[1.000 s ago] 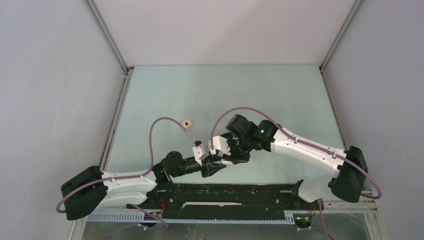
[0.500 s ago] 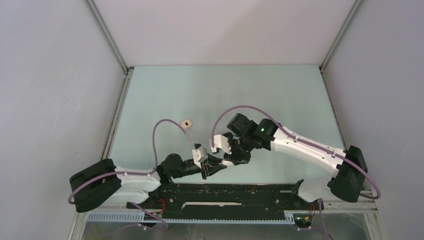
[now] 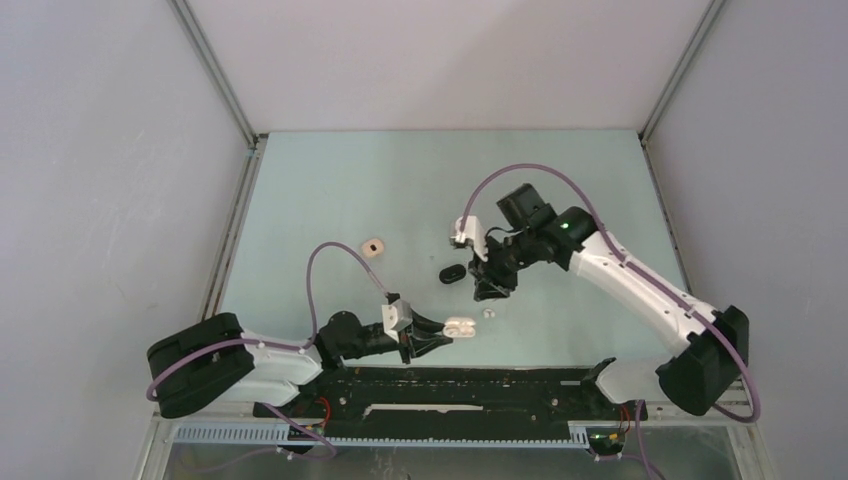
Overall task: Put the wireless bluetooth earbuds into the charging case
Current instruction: Adjust the charging case, then pick up the earbud from the center of the board.
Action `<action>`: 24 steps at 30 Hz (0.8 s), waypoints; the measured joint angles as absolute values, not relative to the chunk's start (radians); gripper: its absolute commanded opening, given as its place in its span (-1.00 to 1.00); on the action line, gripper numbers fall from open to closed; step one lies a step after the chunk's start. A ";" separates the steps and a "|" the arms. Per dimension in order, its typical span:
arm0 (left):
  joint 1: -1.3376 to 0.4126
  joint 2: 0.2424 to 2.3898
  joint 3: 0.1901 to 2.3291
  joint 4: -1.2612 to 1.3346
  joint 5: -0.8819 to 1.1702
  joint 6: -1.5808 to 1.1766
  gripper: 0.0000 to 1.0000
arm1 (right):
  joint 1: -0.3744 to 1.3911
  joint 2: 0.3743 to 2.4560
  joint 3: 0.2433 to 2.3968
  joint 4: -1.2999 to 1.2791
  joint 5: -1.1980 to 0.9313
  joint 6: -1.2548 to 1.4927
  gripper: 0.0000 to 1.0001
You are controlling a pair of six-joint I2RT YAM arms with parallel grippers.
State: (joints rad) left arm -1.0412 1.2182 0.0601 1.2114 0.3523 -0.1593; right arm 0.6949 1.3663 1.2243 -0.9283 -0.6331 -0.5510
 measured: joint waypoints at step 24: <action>-1.008 0.871 0.011 1.161 0.237 -0.174 -1.00 | 0.405 1.652 1.084 -0.779 -0.618 -0.784 -0.20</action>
State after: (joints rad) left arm -1.0080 0.8715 0.0109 1.1610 0.2367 -0.1738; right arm 0.4049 1.6524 1.0836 -0.7788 -0.6178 -0.7841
